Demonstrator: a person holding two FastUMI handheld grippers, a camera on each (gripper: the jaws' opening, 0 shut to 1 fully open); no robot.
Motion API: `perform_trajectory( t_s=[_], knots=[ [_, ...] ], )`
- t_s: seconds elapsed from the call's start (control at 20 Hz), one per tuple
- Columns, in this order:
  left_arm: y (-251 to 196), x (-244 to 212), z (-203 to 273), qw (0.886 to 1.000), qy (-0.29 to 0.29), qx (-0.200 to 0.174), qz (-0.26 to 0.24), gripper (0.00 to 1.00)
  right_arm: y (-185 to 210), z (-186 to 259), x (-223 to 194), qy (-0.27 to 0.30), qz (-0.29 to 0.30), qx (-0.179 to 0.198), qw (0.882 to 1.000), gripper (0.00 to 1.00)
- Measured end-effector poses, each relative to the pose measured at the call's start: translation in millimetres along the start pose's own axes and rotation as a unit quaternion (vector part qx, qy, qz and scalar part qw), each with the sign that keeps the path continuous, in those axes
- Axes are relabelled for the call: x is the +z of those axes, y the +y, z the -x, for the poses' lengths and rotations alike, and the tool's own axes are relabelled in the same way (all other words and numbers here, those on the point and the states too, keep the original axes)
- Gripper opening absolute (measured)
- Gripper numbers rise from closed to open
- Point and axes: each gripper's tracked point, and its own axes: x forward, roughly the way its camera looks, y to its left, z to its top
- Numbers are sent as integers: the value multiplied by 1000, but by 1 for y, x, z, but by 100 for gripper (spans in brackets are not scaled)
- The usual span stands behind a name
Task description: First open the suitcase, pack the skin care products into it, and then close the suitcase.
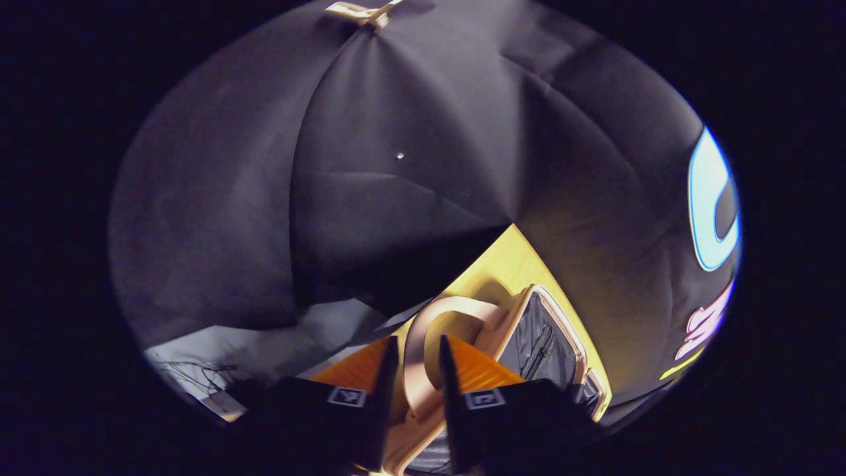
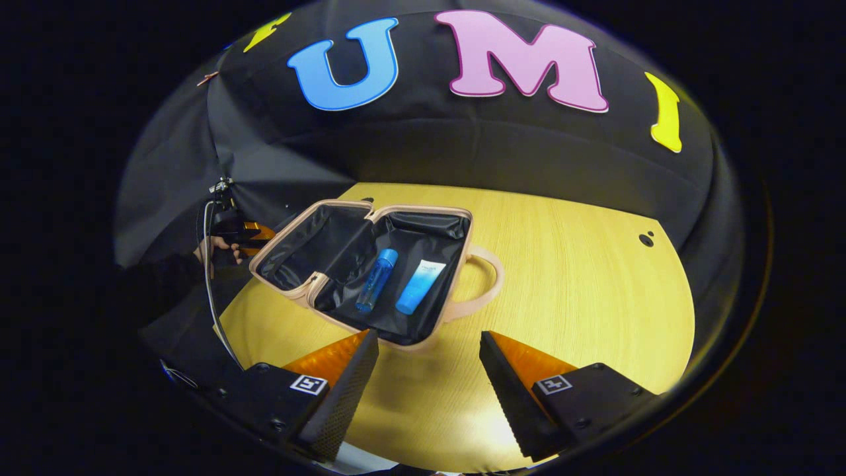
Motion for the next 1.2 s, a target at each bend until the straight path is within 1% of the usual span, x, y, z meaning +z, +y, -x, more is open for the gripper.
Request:
perform_trajectory(
  t_s=[0.05,0.1,0.2,0.25,0.35,0.45,0.5,0.55,0.65,0.7,0.85,0.95,1.05,1.2],
  knots=[
    [0,0,2,1000,3,-3,6,19,-1,1,-6,12,-8,3,1000,98],
    [-3,3,3,1000,-1,-15,11,19,-5,1,-8,15,-13,3,1000,98],
    [-8,9,11,999,-14,-37,19,16,-18,2,-5,9,-14,-11,1000,98],
    [-12,11,16,999,-18,-39,16,12,-22,4,-5,6,-15,-12,1000,98],
    [-22,19,33,998,-43,-40,-6,8,-32,7,-1,2,-15,-16,1000,98],
    [-55,34,66,995,-77,-49,-36,7,-44,13,7,-8,-10,-21,1000,98],
    [-73,40,92,992,-94,-54,-57,11,-50,18,11,-15,-8,-23,1000,98],
    [-94,45,117,988,-114,-61,-83,6,-57,22,16,-24,-7,-25,999,98],
    [-140,45,162,976,-149,-77,-141,6,-70,31,21,-38,-3,-27,999,98],
    [-164,40,183,969,-157,-83,-171,6,-77,36,23,-44,-2,-29,999,98],
    [-239,11,241,952,-174,-115,-224,6,-103,49,27,-65,10,-41,997,98],
    [-292,-34,267,939,-176,-144,-259,6,-119,63,33,-84,12,-48,995,98],
    [-335,-89,274,930,-165,-168,-284,6,-138,80,38,-98,5,-55,994,98],
    [-380,-172,268,917,-148,-189,-319,6,-163,97,36,-113,-16,-67,991,98]
  ],
)
